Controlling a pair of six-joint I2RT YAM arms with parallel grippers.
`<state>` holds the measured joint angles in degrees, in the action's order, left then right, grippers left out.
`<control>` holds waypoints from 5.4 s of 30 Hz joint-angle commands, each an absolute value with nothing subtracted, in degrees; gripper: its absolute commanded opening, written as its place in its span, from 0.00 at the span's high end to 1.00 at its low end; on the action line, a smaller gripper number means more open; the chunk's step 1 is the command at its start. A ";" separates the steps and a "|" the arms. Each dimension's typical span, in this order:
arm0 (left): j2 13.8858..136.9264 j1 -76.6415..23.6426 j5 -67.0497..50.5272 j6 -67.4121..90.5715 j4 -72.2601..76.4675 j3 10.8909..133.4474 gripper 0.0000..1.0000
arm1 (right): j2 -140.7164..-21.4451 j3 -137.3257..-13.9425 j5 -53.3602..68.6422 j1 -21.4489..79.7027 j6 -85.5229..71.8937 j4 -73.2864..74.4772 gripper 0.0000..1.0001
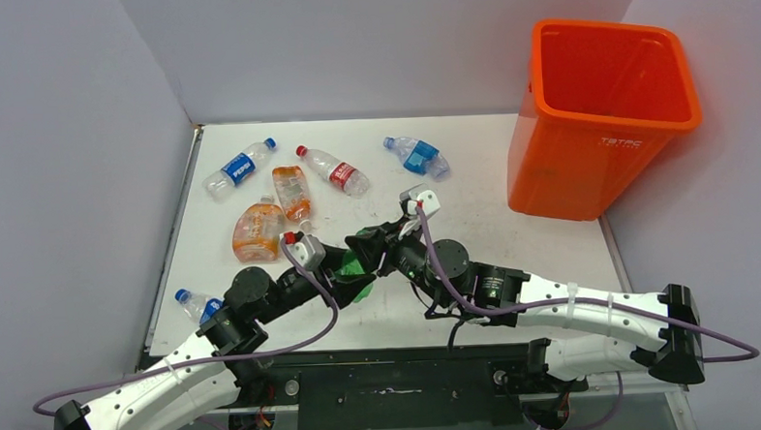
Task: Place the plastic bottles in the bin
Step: Pick up the plastic bottle from the corner of the board, then place the plastic bottle in the trash bin, then pick up the plastic bottle at the center of the board.
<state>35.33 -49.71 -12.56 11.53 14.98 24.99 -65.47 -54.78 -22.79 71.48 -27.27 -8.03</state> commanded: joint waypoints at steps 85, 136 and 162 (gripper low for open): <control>27.57 -55.81 22.13 5.80 11.70 28.01 0.04 | -98.82 -117.71 -40.29 -1.56 -24.10 -1.68 0.10; 29.16 -56.34 40.81 -4.17 3.67 31.26 0.04 | -107.53 -48.26 6.78 56.13 -13.94 -40.29 0.09; 28.06 -56.43 37.65 -3.65 2.78 31.75 0.04 | -103.29 -47.05 5.49 58.30 -10.83 -30.33 0.94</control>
<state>29.17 -56.16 38.81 -3.66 1.85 29.80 -113.21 -51.37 7.33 56.82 -10.90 -36.29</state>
